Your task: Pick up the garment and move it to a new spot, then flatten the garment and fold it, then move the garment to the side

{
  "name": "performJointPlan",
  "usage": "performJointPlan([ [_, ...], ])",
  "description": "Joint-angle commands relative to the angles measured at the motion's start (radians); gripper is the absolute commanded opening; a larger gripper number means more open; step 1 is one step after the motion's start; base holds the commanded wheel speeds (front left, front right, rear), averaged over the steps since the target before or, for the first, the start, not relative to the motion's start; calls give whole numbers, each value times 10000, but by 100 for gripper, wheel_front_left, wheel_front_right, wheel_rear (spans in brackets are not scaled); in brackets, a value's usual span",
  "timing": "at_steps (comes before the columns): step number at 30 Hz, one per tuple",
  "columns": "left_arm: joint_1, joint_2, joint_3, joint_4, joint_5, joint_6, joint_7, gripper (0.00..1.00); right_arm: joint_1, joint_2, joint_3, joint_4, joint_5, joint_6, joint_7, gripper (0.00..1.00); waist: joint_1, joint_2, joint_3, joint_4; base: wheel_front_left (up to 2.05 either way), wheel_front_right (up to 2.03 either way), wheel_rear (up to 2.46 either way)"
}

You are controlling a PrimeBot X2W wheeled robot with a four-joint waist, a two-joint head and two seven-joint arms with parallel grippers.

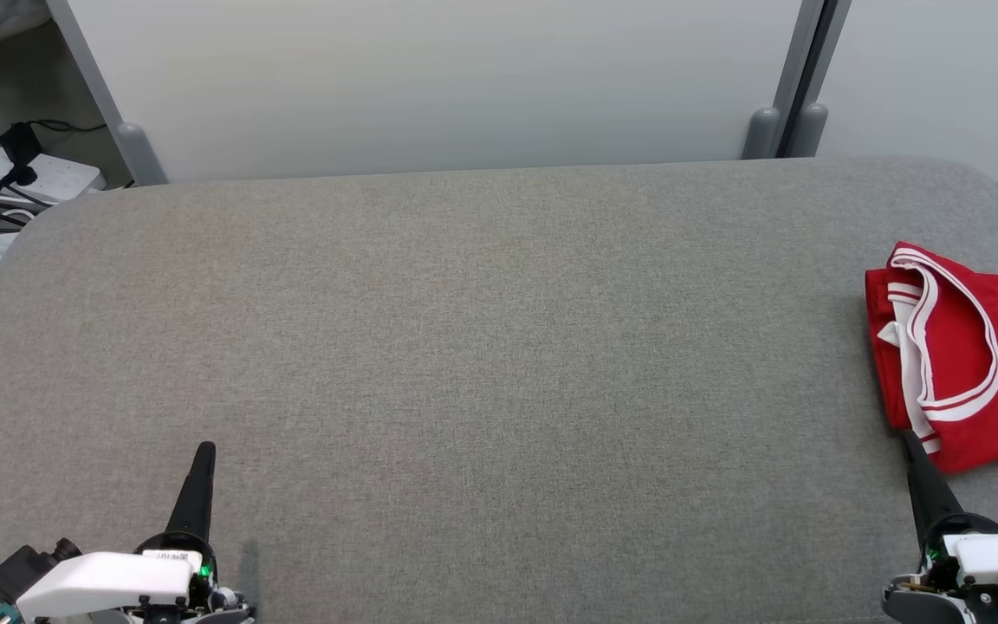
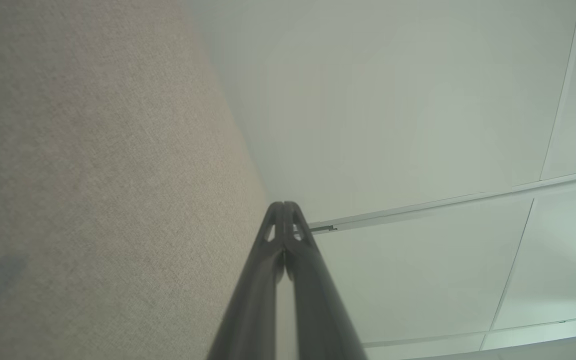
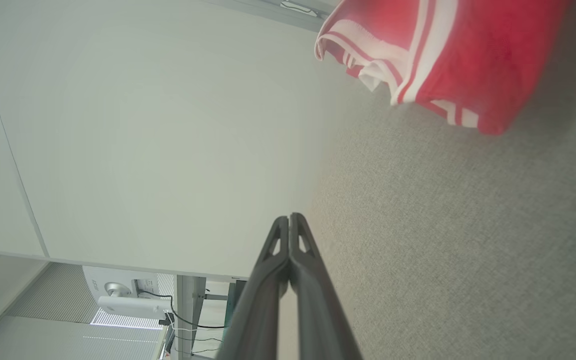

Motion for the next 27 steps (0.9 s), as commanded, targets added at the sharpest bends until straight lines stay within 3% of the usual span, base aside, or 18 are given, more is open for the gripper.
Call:
performJointPlan([
  [1,-621,57,384,-179,-286,-135,100,0,-427,-115,156,-171,375,21,152,0,0,0,-1,-3,0,0,0],
  [16,-767,-272,758,-32,-1628,-426,501,0,-544,-68,50,-38,2050,17,480,0,0,0,-16,-34,0,0,0],
  [27,-767,-275,763,-33,-1624,-426,505,0,-544,-68,51,-38,2051,17,479,0,0,0,-16,-34,0,0,0],
])
